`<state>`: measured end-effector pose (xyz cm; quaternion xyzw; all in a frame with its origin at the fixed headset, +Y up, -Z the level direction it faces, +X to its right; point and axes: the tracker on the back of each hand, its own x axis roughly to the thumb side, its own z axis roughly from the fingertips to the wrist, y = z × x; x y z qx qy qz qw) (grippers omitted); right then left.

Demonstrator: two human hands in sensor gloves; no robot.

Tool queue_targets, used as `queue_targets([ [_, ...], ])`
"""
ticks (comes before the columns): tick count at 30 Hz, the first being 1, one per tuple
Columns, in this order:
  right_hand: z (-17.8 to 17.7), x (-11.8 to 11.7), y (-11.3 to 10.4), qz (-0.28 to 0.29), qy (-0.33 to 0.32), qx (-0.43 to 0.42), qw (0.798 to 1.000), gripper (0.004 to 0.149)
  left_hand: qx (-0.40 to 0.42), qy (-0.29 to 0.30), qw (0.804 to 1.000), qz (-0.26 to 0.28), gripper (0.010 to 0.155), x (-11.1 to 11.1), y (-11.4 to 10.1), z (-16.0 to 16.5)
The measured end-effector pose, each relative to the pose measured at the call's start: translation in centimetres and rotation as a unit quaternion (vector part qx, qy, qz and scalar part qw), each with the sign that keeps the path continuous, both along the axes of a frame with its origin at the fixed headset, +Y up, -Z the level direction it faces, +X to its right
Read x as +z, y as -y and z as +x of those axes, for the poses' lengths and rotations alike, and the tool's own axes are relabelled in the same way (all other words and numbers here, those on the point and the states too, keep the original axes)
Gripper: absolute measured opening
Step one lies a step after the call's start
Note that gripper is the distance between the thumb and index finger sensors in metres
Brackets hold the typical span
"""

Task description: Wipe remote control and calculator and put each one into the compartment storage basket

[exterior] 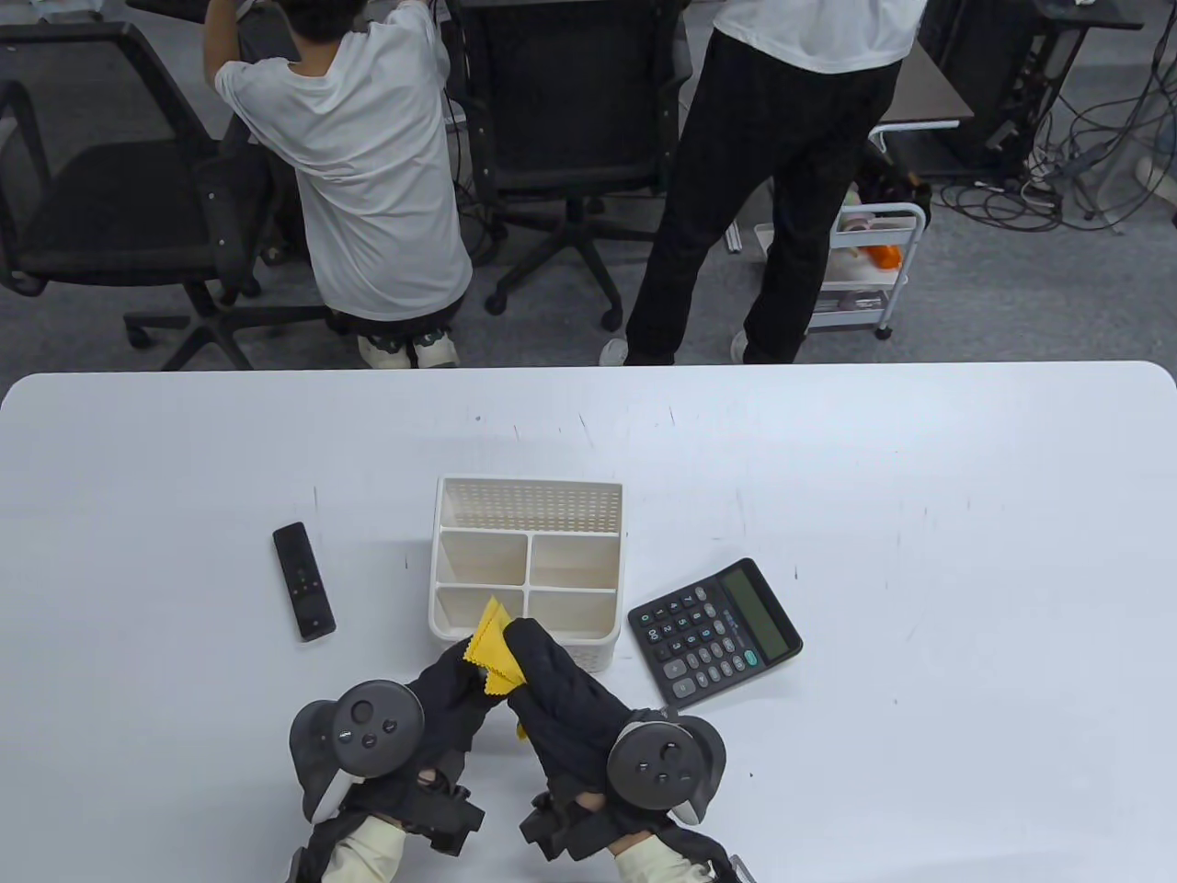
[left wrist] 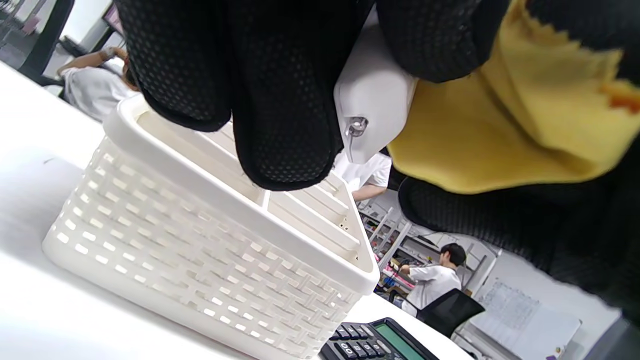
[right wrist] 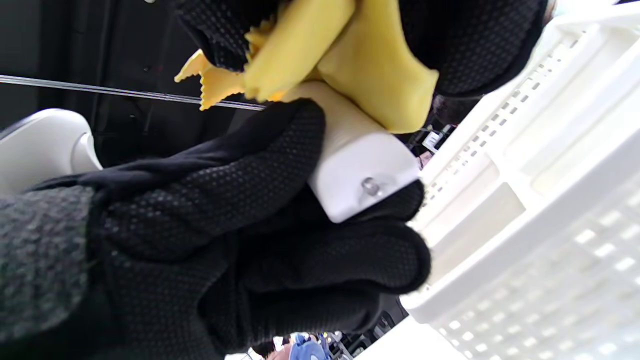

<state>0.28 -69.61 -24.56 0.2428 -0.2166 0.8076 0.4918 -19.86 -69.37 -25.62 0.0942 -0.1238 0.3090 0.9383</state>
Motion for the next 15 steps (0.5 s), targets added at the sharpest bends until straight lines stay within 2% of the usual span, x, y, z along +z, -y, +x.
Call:
queue_targets([
  [4, 0.4, -0.1, 0.0, 0.004, 0.013, -0.016, 1.000, 0.051, -0.041, 0.019, 0.999, 0.025, 0.054, 0.4, -0.3, 1.0],
  [9, 1.4, -0.9, 1.1, -0.055, -0.005, -0.080, 0.995, 0.053, 0.018, 0.029, 0.999, 0.004, 0.054, 0.2, -0.4, 1.2],
  [15, 0.4, -0.2, 1.0, -0.016, -0.002, -0.001, 1.000, 0.053, 0.030, 0.007, 0.999, -0.014, 0.058, -0.1, 0.0, 0.1],
])
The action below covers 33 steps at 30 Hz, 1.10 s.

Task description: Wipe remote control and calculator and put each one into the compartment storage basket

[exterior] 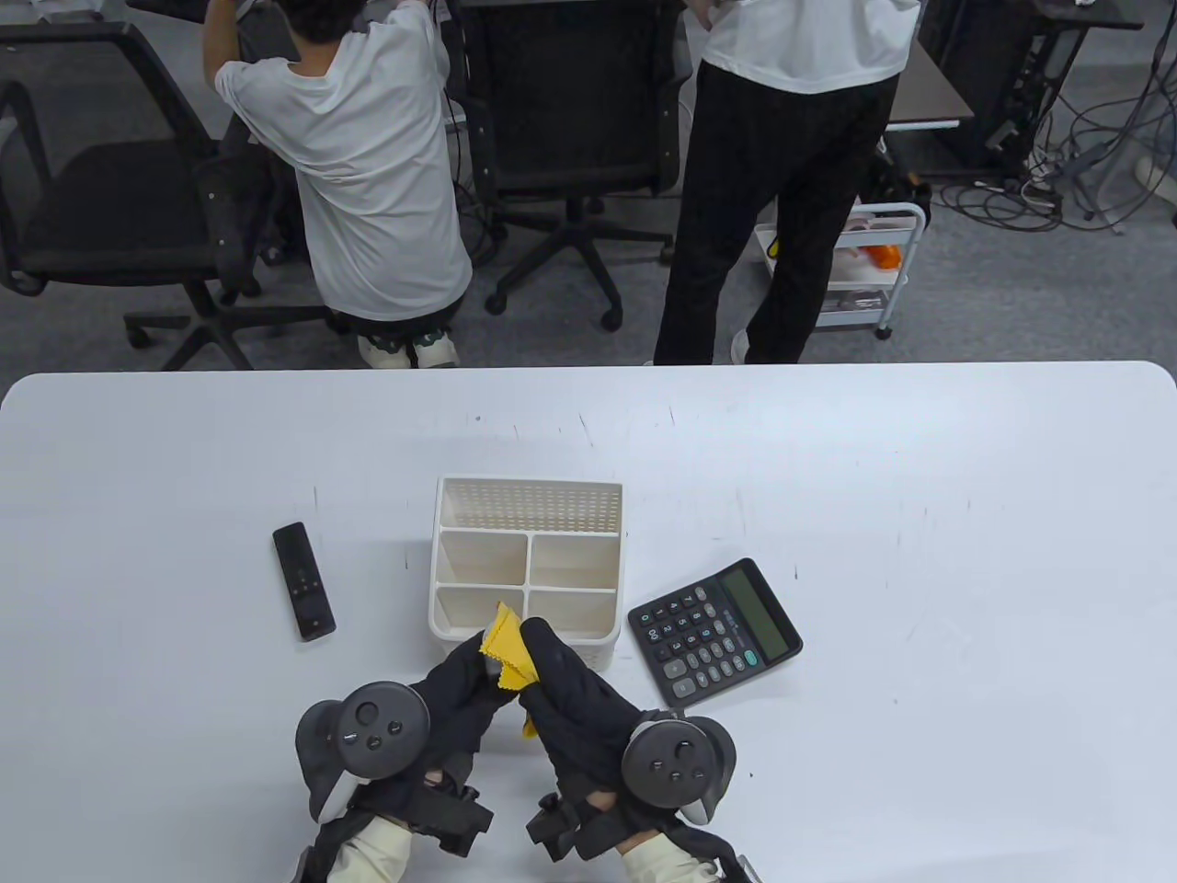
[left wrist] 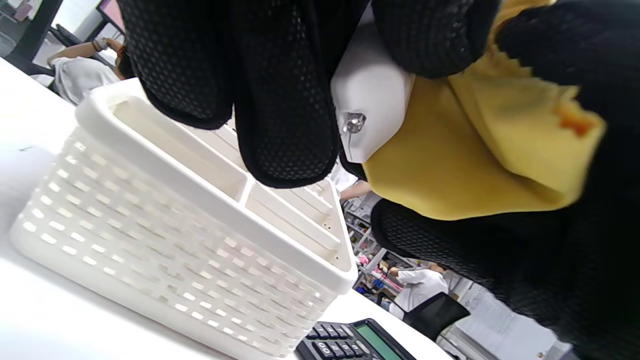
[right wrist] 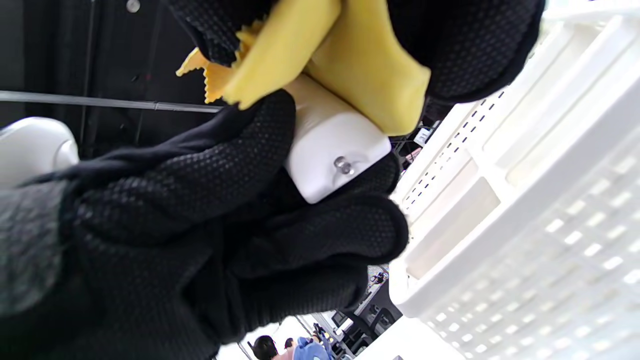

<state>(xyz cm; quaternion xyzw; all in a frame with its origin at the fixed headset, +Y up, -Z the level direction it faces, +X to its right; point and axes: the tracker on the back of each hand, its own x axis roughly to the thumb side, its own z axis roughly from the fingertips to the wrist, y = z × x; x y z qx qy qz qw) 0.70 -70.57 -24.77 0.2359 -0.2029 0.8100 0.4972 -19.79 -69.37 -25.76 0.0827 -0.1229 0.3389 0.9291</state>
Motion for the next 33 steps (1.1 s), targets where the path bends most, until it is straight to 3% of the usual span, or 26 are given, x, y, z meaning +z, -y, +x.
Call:
queue_targets([
  [6, -0.3, 0.3, -0.3, 0.021, 0.006, 0.009, 1.000, 0.052, -0.080, 0.034, 0.996, 0.024, 0.057, 0.3, -0.4, 0.8],
  [10, 0.6, -0.5, 0.1, -0.017, -0.008, -0.036, 0.999, 0.053, -0.050, 0.038, 0.998, 0.021, 0.057, 0.3, -0.7, 0.9],
  [12, 0.8, -0.7, 0.5, -0.048, -0.025, -0.070, 0.996, 0.054, 0.009, 0.032, 0.999, -0.001, 0.057, 0.2, -0.6, 0.3],
  [15, 0.6, -0.6, 0.5, -0.040, -0.029, -0.054, 0.997, 0.053, 0.057, 0.016, 0.998, -0.020, 0.057, -0.1, 0.0, -0.5],
  [19, -0.1, -0.1, 0.3, -0.015, -0.023, -0.007, 1.000, 0.053, 0.035, -0.001, 0.999, -0.015, 0.057, -0.3, 0.1, -1.1],
  [27, 0.5, -0.2, 0.3, -0.023, -0.022, -0.059, 0.998, 0.053, -0.039, 0.032, 0.997, 0.050, 0.056, 0.3, -0.6, 0.3],
  [33, 0.4, -0.3, 0.7, -0.044, -0.034, -0.063, 0.996, 0.053, -0.020, -0.005, 0.998, 0.053, 0.057, 0.5, -0.6, -0.2],
])
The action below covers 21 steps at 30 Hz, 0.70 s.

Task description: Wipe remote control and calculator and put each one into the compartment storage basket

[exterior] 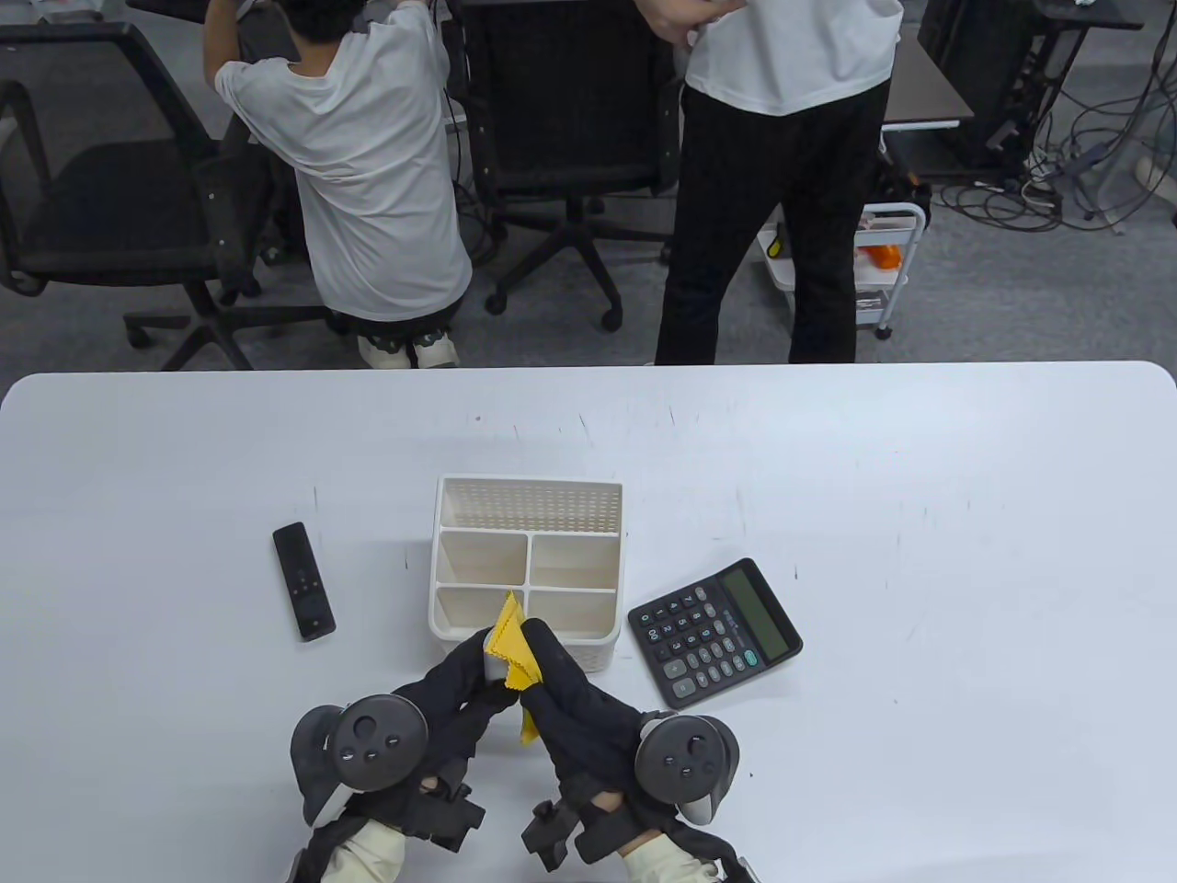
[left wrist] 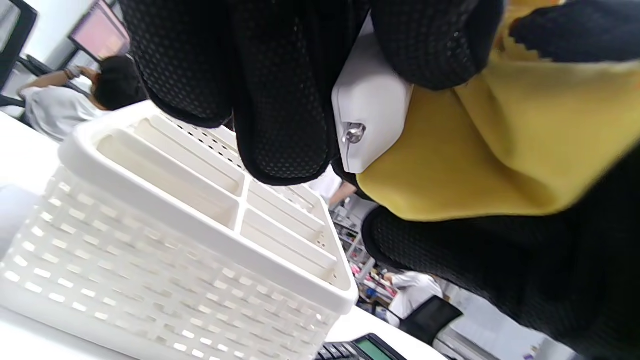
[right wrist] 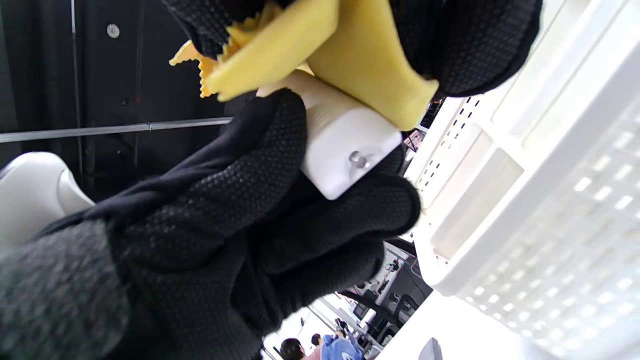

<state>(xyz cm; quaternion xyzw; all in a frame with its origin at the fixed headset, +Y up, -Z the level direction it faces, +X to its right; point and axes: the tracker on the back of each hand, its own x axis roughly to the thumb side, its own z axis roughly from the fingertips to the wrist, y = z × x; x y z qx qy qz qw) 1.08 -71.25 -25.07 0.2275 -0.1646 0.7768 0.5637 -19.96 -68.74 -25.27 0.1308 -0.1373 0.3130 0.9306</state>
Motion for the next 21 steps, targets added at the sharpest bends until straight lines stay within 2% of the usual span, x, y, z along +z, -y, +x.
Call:
queue_targets([
  [4, -0.9, 0.7, -0.2, 0.024, -0.003, 0.041, 0.999, 0.053, -0.013, -0.027, 1.000, -0.006, 0.059, 0.0, 0.1, -0.6],
  [8, -0.7, 1.0, -0.7, 0.037, 0.004, 0.017, 0.999, 0.053, -0.041, -0.014, 0.999, -0.007, 0.058, 0.1, 0.2, -0.2],
  [11, -0.2, 0.8, -0.6, 0.031, 0.015, 0.003, 0.999, 0.053, -0.050, 0.001, 0.999, -0.003, 0.058, 0.3, 0.0, 0.7],
  [17, -0.3, 0.4, 0.1, -0.001, -0.007, -0.020, 1.000, 0.054, -0.066, -0.020, 0.997, 0.019, 0.058, 0.8, -0.8, 0.5],
  [21, -0.8, 0.7, 0.2, 0.004, -0.006, 0.001, 1.000, 0.054, -0.054, -0.020, 0.998, 0.002, 0.060, 0.6, -0.5, 0.0],
])
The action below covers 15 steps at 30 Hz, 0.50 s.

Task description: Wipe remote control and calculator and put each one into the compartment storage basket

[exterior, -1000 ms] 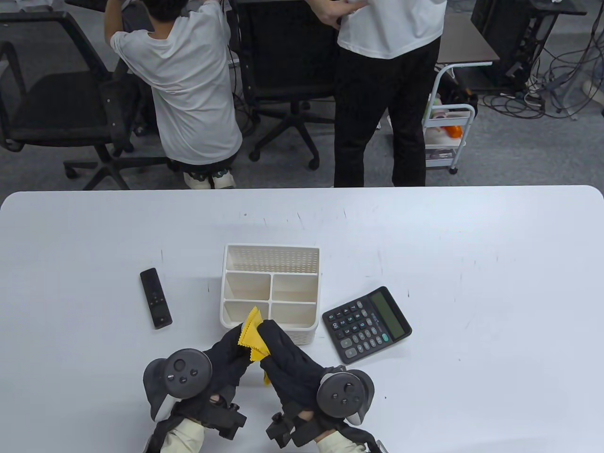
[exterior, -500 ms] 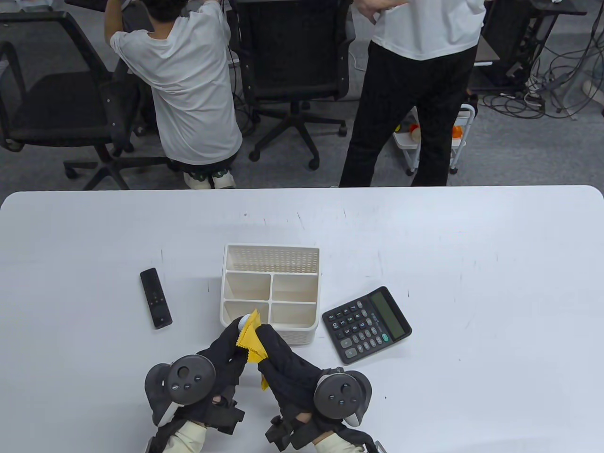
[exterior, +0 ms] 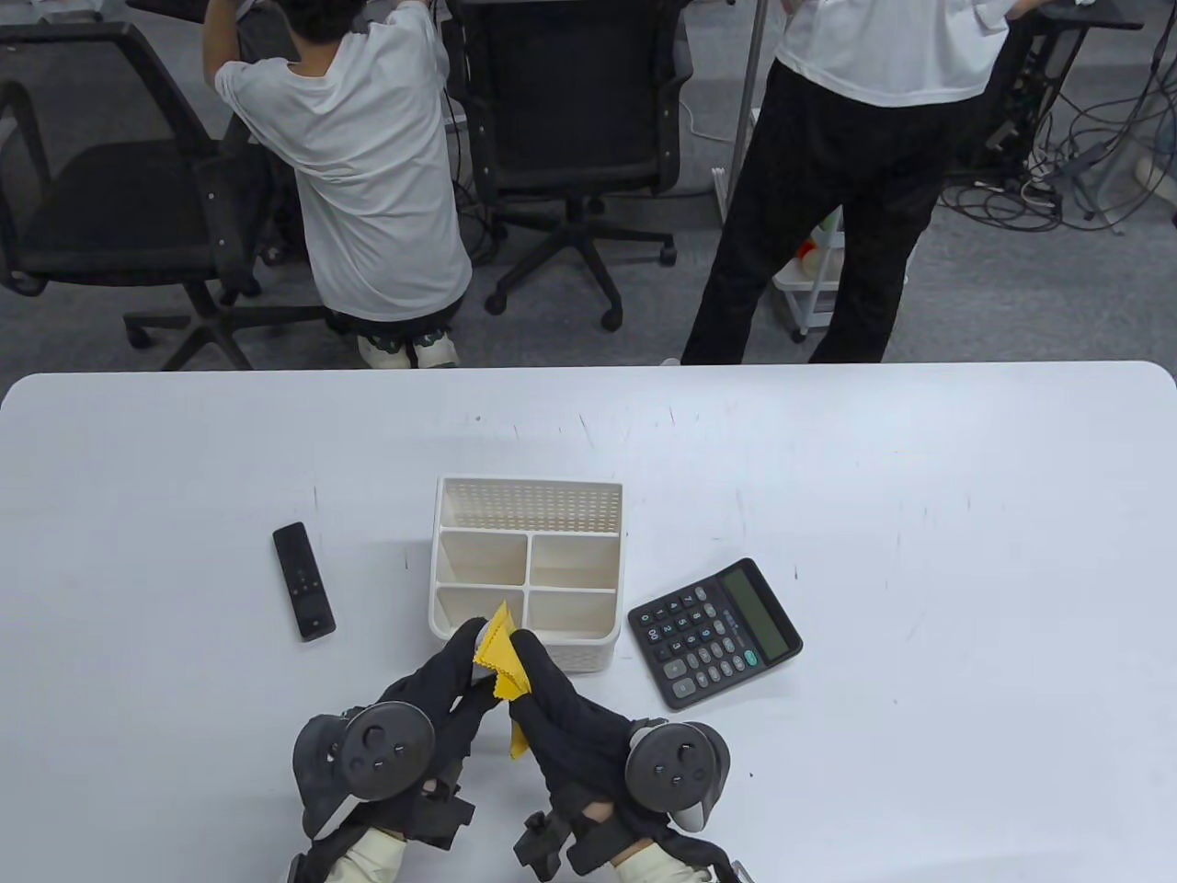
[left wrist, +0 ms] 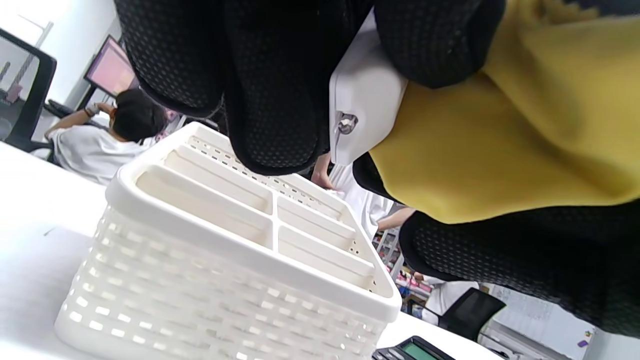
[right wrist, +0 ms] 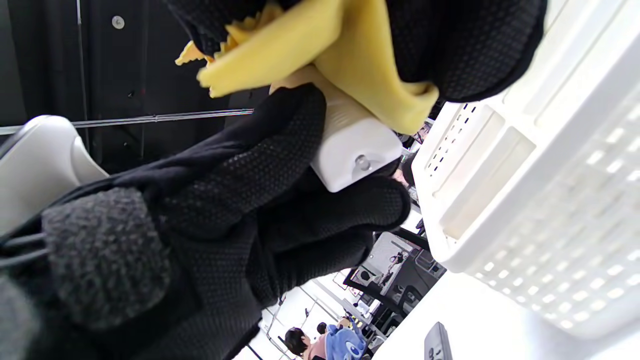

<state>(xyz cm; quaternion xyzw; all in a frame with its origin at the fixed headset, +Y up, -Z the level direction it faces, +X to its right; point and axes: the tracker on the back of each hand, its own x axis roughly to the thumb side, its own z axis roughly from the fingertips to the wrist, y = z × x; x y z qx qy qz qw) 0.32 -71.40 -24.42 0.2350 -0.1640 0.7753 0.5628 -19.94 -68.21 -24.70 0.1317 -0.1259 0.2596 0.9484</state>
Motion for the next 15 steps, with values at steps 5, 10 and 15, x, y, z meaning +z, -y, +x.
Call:
queue_targets([
  [5, 0.7, -0.2, 0.1, -0.013, 0.017, -0.042, 0.999, 0.054, -0.004, 0.041, 0.999, -0.005, 0.060, 0.1, 0.2, 0.7],
  [10, 1.4, -0.7, 0.6, -0.067, 0.017, -0.098, 0.993, 0.055, 0.016, 0.080, 0.996, -0.030, 0.065, -0.1, 0.9, 2.0],
  [15, 1.4, -0.9, 0.9, -0.089, 0.010, -0.102, 0.991, 0.054, 0.001, 0.086, 0.996, -0.039, 0.066, -0.3, 1.3, 2.1],
])
